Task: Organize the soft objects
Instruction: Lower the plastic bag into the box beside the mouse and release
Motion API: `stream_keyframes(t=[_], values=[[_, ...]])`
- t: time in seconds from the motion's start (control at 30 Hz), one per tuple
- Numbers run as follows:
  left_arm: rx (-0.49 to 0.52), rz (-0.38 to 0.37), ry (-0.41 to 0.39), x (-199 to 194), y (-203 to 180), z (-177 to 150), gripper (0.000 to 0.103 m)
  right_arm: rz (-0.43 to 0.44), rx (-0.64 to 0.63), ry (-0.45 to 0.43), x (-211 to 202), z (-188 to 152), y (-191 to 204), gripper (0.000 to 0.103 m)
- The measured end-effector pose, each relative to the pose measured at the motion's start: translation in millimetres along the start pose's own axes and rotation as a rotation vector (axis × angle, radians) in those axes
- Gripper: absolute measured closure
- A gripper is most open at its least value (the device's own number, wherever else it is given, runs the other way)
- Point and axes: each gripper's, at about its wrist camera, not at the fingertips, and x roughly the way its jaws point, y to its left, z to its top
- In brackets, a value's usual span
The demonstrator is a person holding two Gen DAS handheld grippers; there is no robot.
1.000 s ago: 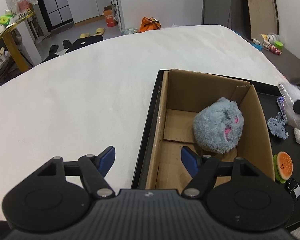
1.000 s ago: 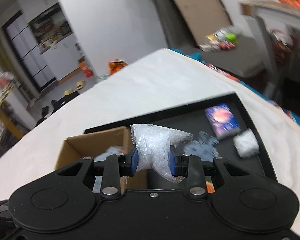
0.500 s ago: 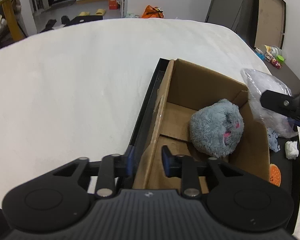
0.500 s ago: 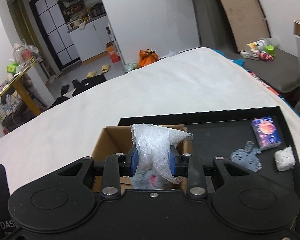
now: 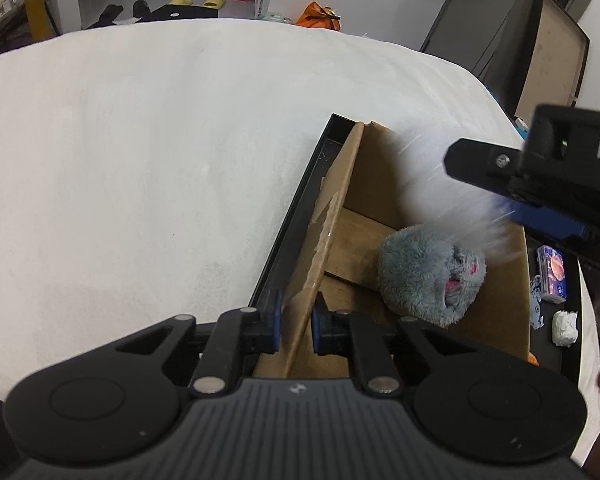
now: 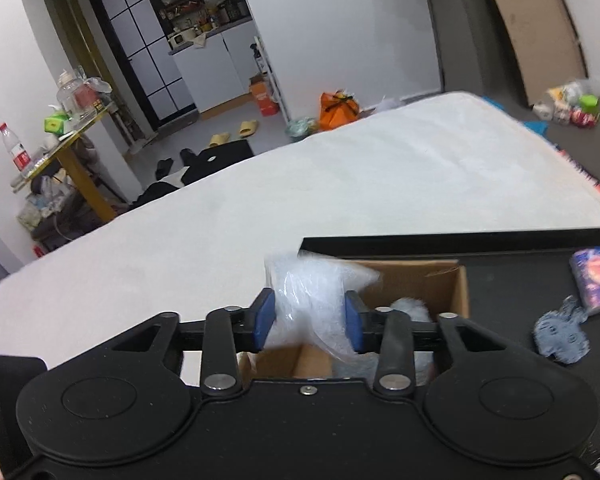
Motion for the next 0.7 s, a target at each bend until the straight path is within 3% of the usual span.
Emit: stream_keyframes(t=[0.33, 0.57, 0.7], values=[[0.01, -0.006, 0.011, -2, 1, 4, 0.089, -0.015, 0.001, 0.054, -15, -3, -13, 0.049], [0.06, 0.014, 0.012, -3, -7, 7, 0.085, -0.048, 0.016, 0.083, -38, -4, -29, 0.032], [0.067, 0.027, 0.007, -4, -10, 8, 0.071, -0.032, 0.035, 0.107, -51, 0, -41, 0.029]])
